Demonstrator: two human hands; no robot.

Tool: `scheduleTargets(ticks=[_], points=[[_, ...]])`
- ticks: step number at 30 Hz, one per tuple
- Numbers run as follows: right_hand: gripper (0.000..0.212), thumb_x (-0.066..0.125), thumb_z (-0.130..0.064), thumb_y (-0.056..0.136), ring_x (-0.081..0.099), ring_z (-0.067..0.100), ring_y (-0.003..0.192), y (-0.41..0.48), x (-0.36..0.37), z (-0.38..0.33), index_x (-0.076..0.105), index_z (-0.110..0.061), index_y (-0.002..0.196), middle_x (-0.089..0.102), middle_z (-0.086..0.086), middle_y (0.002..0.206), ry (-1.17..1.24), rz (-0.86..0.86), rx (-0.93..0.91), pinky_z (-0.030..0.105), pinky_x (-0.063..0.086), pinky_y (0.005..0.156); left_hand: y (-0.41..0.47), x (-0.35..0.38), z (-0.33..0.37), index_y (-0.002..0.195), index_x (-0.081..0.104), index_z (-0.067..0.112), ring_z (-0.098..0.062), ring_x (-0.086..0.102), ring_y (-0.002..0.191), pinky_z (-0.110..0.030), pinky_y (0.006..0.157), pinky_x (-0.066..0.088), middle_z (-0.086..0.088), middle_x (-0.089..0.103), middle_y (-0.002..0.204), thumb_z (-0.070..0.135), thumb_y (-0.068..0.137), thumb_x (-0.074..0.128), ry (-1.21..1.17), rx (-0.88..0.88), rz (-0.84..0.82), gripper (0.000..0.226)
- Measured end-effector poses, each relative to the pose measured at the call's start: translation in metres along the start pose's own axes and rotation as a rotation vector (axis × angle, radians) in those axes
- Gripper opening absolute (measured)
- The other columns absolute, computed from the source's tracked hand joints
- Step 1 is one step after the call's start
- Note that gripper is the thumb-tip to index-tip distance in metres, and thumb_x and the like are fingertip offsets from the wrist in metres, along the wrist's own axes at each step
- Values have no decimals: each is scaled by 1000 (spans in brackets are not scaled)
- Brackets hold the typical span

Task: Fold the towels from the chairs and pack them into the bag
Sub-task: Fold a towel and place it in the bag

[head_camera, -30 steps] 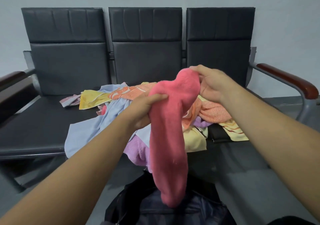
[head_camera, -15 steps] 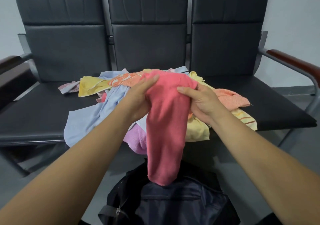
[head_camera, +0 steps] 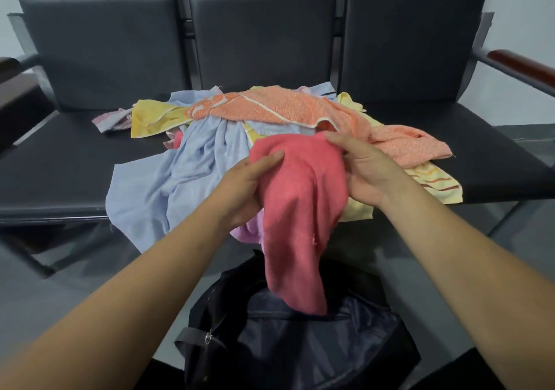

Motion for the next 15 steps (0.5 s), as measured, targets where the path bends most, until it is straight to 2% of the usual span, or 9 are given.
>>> scheduleTargets(ticks=[2,5,7,9,12,15], points=[[27,68,-26,85,71,16,87,-5,0,4,69,-13,109,74,4,95,17,-118,61,30,60,79,2,2,4,123,65,4,-22,72,104,-37,89,60,-12,74,113,24,88,68,-47,-12,6,40],[25,62,-14,87,74,21,92,-12,4,13,67,-7,110,74,10,100,-2,-238,131,35,63,81,5,-1,13,131,62,3,-25,70,110,-38,89,60,-14,71,124,26,93,67,-2,5,19,45],[35,68,-10,84,72,26,104,-11,6,17,65,-3,118,72,13,110,-97,-212,91,39,60,92,6,-7,17,129,64,3,-26,71,111,-37,92,59,-13,72,122,25,96,65,113,58,38,40],[46,72,-9,82,70,30,109,-9,10,18,62,0,126,72,15,113,-143,-146,35,41,58,97,6,-13,19,125,66,3,-26,72,109,-38,95,58,-13,73,119,25,96,65,208,108,50,37],[42,72,-8,86,73,28,98,-6,16,17,62,-1,126,75,12,104,-62,-66,-45,40,60,92,0,-25,17,116,70,5,-24,71,105,-41,99,55,-10,75,112,31,89,72,249,104,9,38],[39,72,-9,88,74,27,90,-3,18,15,64,0,126,73,15,101,63,22,-44,41,63,84,-10,-32,8,106,75,7,-24,72,107,-38,99,56,-11,76,109,28,81,83,503,-14,-185,34]])
Point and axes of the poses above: each hand's wrist, its own y-axis towards the middle knuckle, its own x-axis out of the palm, z = x × y, the point moved 1 cm from there along y, towards the middle knuckle
